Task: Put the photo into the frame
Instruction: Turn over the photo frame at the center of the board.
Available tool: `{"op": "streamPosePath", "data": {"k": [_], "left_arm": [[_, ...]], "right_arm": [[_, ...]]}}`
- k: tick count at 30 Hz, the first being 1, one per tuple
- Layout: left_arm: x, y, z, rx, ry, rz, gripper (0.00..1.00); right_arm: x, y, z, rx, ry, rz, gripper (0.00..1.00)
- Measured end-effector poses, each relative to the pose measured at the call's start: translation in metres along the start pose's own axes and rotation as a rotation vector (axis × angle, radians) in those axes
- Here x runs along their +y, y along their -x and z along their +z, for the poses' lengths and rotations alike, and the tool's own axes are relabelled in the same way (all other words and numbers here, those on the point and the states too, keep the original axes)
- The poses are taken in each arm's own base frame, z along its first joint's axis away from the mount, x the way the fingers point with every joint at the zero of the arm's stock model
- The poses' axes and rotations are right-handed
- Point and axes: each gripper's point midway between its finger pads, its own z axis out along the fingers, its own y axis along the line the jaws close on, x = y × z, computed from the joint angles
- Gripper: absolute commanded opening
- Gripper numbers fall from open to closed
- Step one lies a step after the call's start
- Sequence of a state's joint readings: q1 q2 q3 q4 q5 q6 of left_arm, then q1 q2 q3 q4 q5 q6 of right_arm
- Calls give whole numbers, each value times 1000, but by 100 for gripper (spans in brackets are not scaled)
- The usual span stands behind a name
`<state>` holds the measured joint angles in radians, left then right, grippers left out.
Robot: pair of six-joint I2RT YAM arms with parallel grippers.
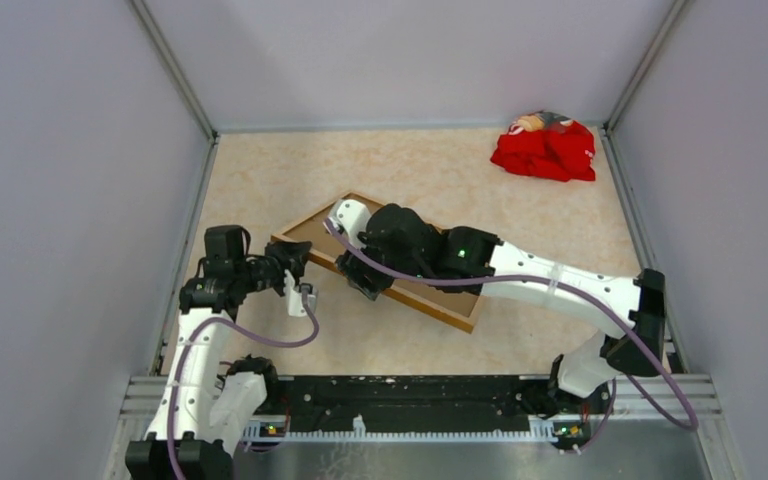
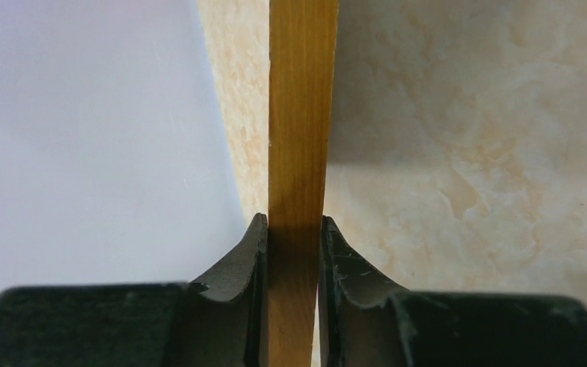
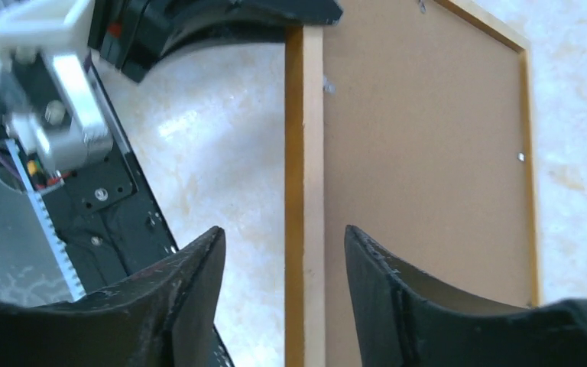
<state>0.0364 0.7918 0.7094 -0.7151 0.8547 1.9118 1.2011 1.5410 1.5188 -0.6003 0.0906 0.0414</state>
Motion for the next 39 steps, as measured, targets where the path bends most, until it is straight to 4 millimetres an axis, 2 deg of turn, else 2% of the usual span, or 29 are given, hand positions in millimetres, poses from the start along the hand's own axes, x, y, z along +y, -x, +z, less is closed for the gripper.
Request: {"op": "streamPosePath", "data": {"k": [3, 7, 14, 17, 21, 22, 24, 26, 28, 30, 33, 34, 35, 36, 39], "left_arm": [[15, -3, -3, 8, 4, -26, 0], [18, -6, -4, 20, 4, -65, 0], [20, -5, -5, 21, 9, -84, 0], [21, -4, -5, 20, 10, -88, 0], [21, -4, -5, 19, 10, -92, 0], [21, -4, -5, 18, 10, -92, 0], [21, -4, -5, 17, 10, -94, 0], [23, -4, -5, 16, 16, -96, 8], [26, -4, -5, 18, 28, -105, 19], [28, -5, -6, 23, 34, -126, 50], [40, -4, -7, 9, 57, -192, 68], [50, -3, -9, 3, 75, -215, 79], [56, -3, -11, 3, 86, -230, 94], [65, -2, -13, -3, 103, -242, 98], [90, 1, -20, -15, 151, -287, 99]], "right_arm": [[-5, 3, -14, -7, -10, -53, 64], [-13, -7, -23, 31, -45, -117, 67], [-36, -64, -15, 191, -167, -252, 71], [-49, -76, -14, 234, -228, -309, 71], [-62, -75, -12, 246, -302, -371, 61], [-66, -73, -11, 242, -325, -387, 56], [-68, -73, -10, 245, -340, -404, 37], [-70, -71, -8, 245, -347, -422, 13], [-71, -71, -6, 254, -348, -467, 0], [-70, -68, -6, 249, -350, -498, 0], [-71, -61, -5, 222, -360, -491, 0], [-72, -59, -5, 218, -363, -487, 0], [-73, -56, -7, 214, -366, -479, 0], [-75, -50, -8, 205, -365, -464, 0], [-82, -19, -15, 158, -366, -384, 0]]}}
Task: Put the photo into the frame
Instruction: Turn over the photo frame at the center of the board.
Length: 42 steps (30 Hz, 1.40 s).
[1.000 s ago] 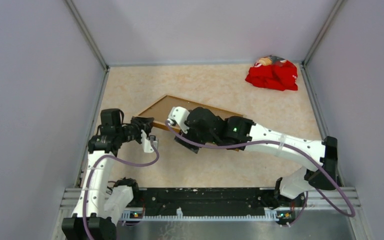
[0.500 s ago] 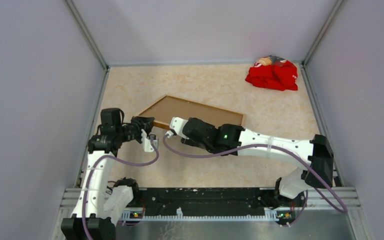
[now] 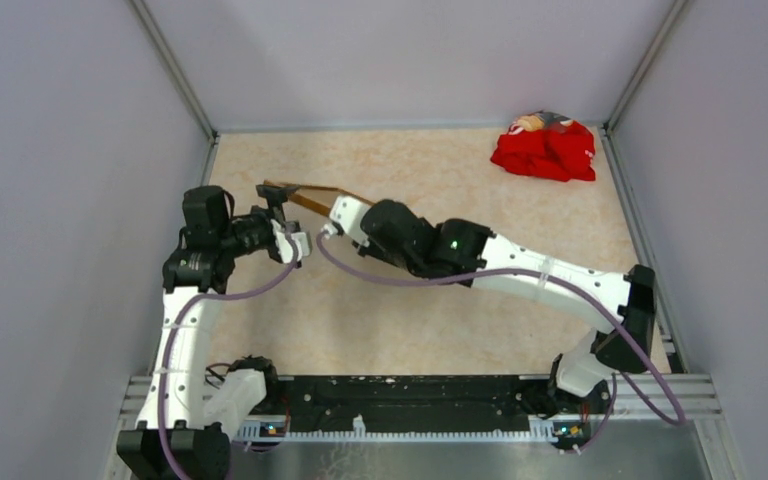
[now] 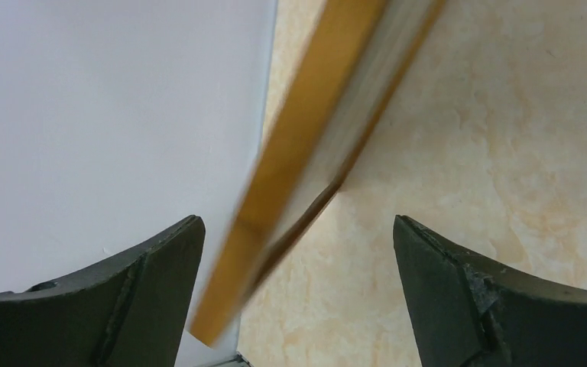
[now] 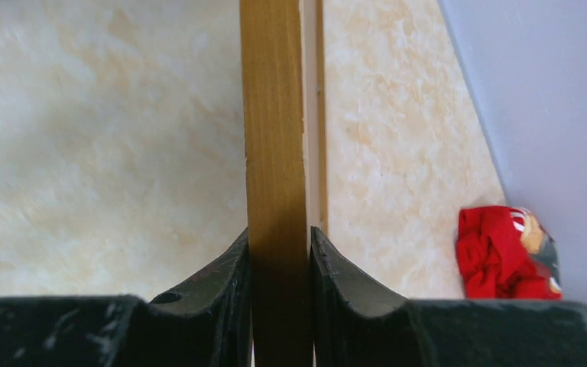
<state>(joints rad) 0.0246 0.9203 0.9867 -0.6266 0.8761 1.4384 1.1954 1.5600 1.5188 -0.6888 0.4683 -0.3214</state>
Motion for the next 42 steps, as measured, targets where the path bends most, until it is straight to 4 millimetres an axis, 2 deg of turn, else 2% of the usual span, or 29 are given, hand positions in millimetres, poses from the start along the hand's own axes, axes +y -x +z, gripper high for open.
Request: {"op": "streamPosePath", "data": {"k": [3, 6, 9, 12, 15, 17, 18, 21, 24, 28, 35, 38, 42], "left_arm": [[19, 11, -5, -12, 41, -72, 99], [38, 20, -8, -29, 69, -172, 99], [60, 28, -10, -50, 93, -310, 99], [76, 31, -9, -61, 103, -454, 99], [82, 28, -5, -61, 101, -605, 99], [77, 21, -1, -42, 93, -711, 99], [73, 16, 1, -25, 89, -768, 99], [63, 1, 6, 36, 85, -890, 99], [51, -18, 10, 107, 89, -973, 98], [25, -51, 18, 227, 86, -1078, 98], [-37, -96, 26, 415, 58, -1206, 99], [-56, -112, 26, 482, 66, -1228, 98], [-74, -135, 29, 561, 80, -1248, 98]], "right_arm": [[-34, 36, -8, -50, -7, 141, 0], [-58, 62, -13, -85, 13, 274, 0], [-72, 74, -11, -89, 73, 394, 0], [-79, 67, -5, -69, 138, 516, 0], [-97, 40, 11, -49, 177, 685, 0], [-111, 25, 17, -77, 178, 779, 0], [-117, 11, 17, -86, 174, 841, 0], [-126, -26, 16, -93, 160, 993, 0], [-123, -60, 16, -108, 143, 1123, 0], [-103, -103, 24, -121, 123, 1267, 0], [-27, -181, 59, -13, 150, 1420, 3], [-17, -194, 65, -17, 140, 1441, 6], [-23, -194, 68, -55, 111, 1434, 26]]}}
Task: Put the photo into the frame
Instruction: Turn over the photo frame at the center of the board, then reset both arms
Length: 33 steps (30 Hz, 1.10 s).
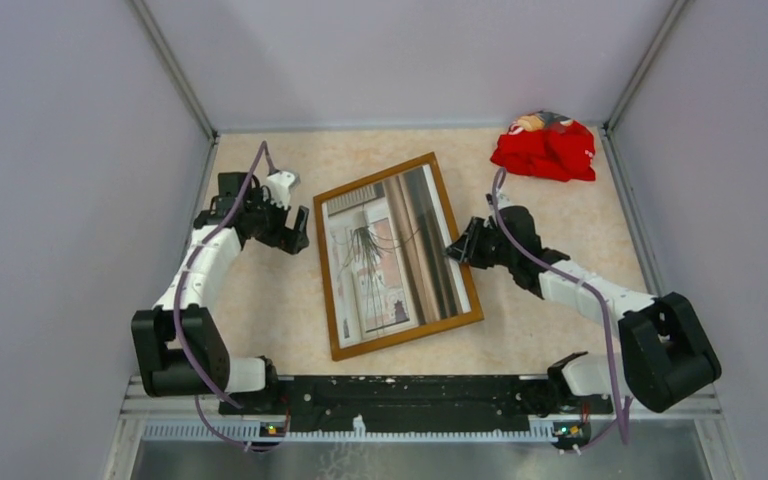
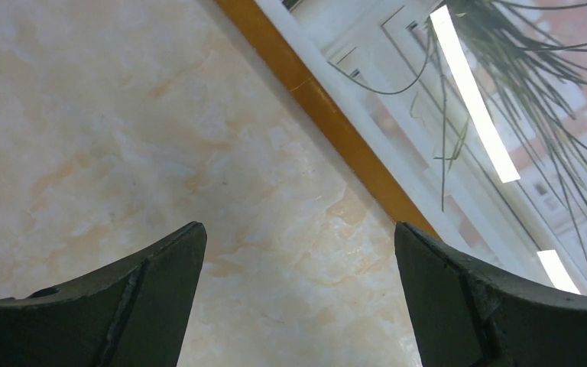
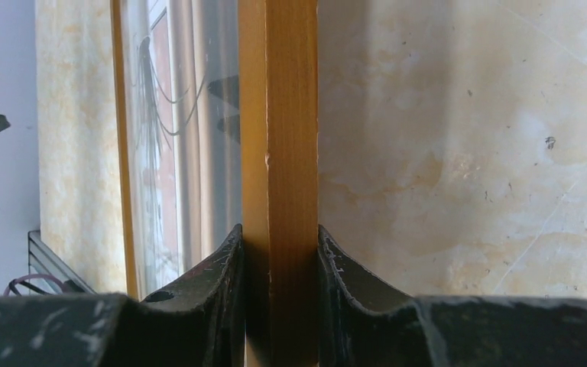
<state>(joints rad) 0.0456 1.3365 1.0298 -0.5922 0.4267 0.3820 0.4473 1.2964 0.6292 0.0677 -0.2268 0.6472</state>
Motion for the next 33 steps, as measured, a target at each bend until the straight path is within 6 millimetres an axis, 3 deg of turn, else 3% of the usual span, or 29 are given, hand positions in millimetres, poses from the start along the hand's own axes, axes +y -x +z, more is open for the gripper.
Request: {"op": "streamPosePath", "data": {"k": [3, 5, 6, 7, 15, 18, 23, 27, 30, 33], "left_arm": [[6, -12, 11, 36, 18, -29, 98], [8, -17, 18, 45, 24, -40, 99], [9, -19, 20, 46, 25, -47, 99], [9, -20, 23, 43, 27, -53, 99], [11, -15, 37, -40, 33, -87, 99], [14, -14, 43, -89, 52, -111, 99], [12, -27, 54, -169, 78, -129, 99], [10, -35, 59, -243, 94, -116, 99], [12, -32, 62, -334, 114, -86, 99], [12, -30, 62, -411, 131, -55, 99]], "right_arm": [[-2, 2, 2, -11, -8, -6, 35], [-6, 3, 4, -19, -24, -15, 47], [-9, 3, 5, -23, -41, -23, 91], [-15, 4, 5, -30, -69, -36, 98], [-53, 18, -6, -109, -273, -118, 99], [-58, 40, -24, -207, -334, -165, 99], [-74, 76, -63, -427, -461, -280, 99], [-116, 78, -85, -531, -625, -316, 99], [-159, 79, -105, -574, -760, -262, 99], [-189, 82, -124, -637, -854, -208, 99]]}}
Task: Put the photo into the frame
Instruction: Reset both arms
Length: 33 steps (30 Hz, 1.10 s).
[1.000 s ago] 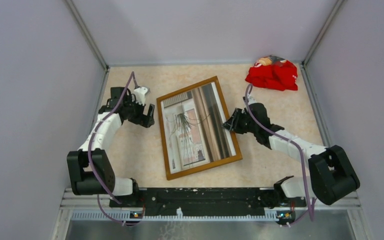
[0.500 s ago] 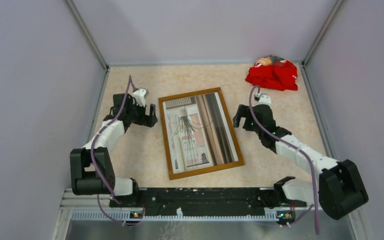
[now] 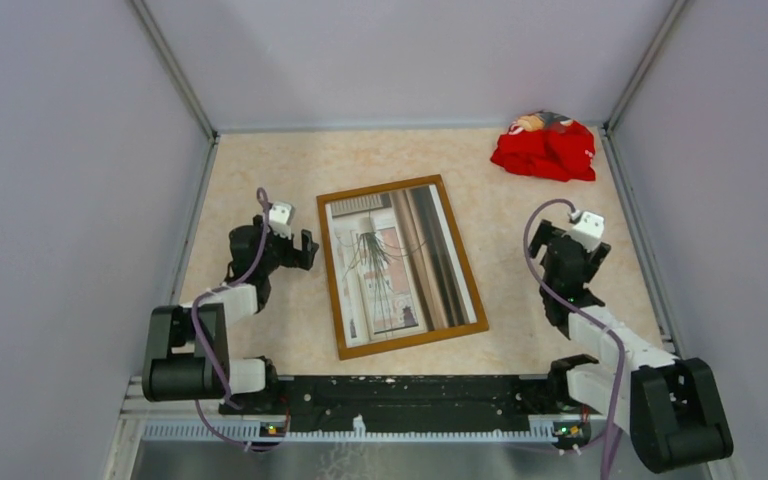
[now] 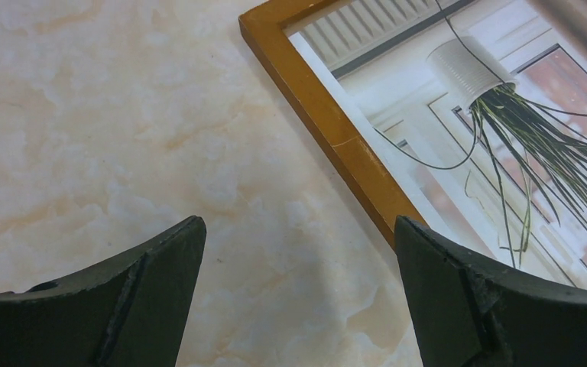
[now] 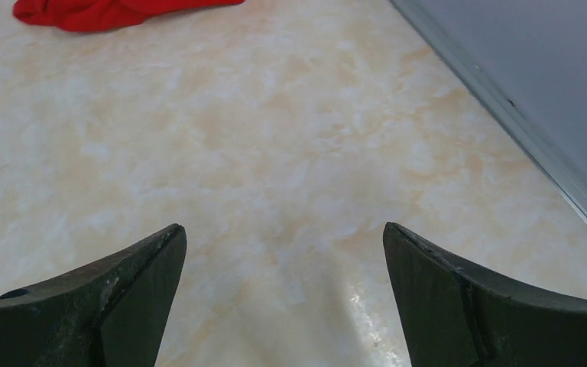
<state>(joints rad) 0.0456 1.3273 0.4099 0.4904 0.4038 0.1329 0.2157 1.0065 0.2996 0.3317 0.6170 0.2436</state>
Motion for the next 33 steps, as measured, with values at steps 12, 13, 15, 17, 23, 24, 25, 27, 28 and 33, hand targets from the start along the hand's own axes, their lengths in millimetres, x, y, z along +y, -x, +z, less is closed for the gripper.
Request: {"op": "streamPosePath", "data": {"k": [12, 13, 15, 17, 23, 24, 25, 27, 28, 33], "left_arm": [[-1, -22, 3, -161, 23, 64, 99], [-2, -23, 3, -168, 24, 67, 99], [-1, -21, 4, -183, 28, 74, 99], [4, -15, 7, -193, 40, 74, 99], [14, 4, 15, -226, 71, 77, 99], [14, 3, 15, -224, 72, 75, 99], [14, 3, 15, -223, 74, 74, 99], [14, 3, 15, -223, 75, 73, 99], [14, 3, 15, -223, 75, 73, 99], [15, 3, 14, -222, 79, 71, 99]], "right_arm": [[-26, -4, 30, -119, -85, 51, 99], [-25, -7, 32, -121, -78, 46, 99], [-19, -12, 36, -127, -41, 24, 99], [-6, -17, 39, -134, 41, -15, 99], [5, -16, 41, -157, 103, -38, 99], [6, -14, 41, -163, 106, -36, 99], [7, -11, 41, -172, 108, -33, 99], [7, -8, 41, -184, 110, -30, 99], [7, -7, 41, -189, 111, -29, 99], [7, -5, 41, -195, 112, -28, 99]]}}
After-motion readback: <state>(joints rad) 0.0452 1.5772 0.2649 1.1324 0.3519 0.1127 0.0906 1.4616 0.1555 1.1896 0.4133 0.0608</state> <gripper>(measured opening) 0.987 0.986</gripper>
